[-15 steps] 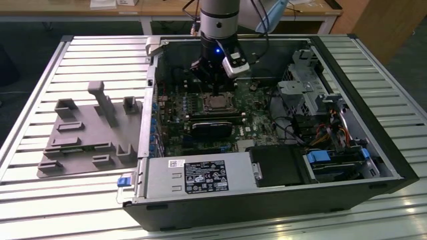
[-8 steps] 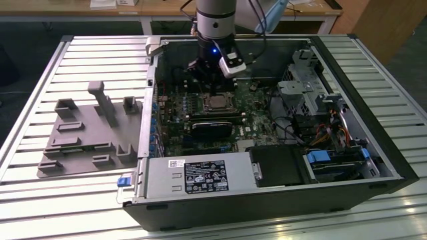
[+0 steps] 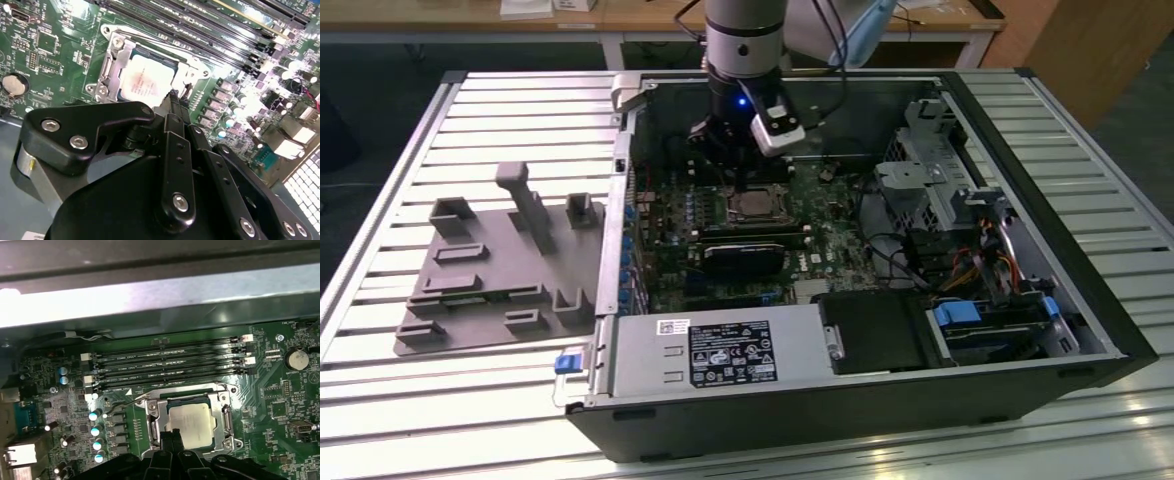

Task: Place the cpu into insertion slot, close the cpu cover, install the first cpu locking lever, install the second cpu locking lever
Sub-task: 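Install the first cpu locking lever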

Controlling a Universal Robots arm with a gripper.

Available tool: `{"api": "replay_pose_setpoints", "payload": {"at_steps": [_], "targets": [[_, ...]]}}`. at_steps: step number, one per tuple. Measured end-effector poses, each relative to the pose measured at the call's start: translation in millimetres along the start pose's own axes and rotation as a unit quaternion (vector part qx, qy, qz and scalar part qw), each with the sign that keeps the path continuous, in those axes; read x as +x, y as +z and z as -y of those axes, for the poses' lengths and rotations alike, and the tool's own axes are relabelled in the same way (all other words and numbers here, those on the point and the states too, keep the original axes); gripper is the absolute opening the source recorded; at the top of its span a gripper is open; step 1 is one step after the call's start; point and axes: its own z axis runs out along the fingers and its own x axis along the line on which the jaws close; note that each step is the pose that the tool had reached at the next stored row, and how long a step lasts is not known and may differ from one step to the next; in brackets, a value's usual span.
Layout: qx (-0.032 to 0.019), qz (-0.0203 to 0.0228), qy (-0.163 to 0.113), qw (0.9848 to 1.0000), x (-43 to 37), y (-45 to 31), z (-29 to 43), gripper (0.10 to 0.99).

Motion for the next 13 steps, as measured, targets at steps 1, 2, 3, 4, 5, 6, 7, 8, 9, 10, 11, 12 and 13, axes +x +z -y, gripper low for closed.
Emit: {"api": "replay_pose_setpoints", "payload": {"at_steps": [1,2,3,4,5,6,7,8,9,10,11,12,13], "targets": [[0.0000,0.0000,0.000,1.0000,1.1,0.0,0.2,0.102],[0.0000,0.0000,0.000,1.0000,2.3,-0.1,0.3,0.102],[0.0000,0.0000,0.000,1.0000,3.5,-0.1,0.5,0.102],[0.0000,0.0001,0.000,1.0000,4.5,-0.1,0.6,0.102],[-0.0001,0.0001,0.000,1.0000,5.5,-0.1,0.8,0.102],[-0.0001,0.0001,0.000,1.0000,6.4,-0.1,0.9,0.102],[0.0000,0.0001,0.000,1.0000,7.5,-0.2,1.1,0.102],[-0.0001,0.0000,0.000,1.0000,8.8,-0.2,1.3,0.102],[-0.0003,0.0000,0.000,1.0000,10.0,-0.3,1.5,0.102],[-0.0004,0.0001,0.000,1.0000,11.4,-0.3,1.7,0.102],[-0.0005,0.0000,0.000,1.0000,12.9,-0.3,1.9,0.102],[-0.0005,0.0000,0.000,1.0000,14.4,-0.3,2.1,0.102],[-0.0005,0.0000,0.000,1.0000,16.0,-0.3,2.3,0.102]]}}
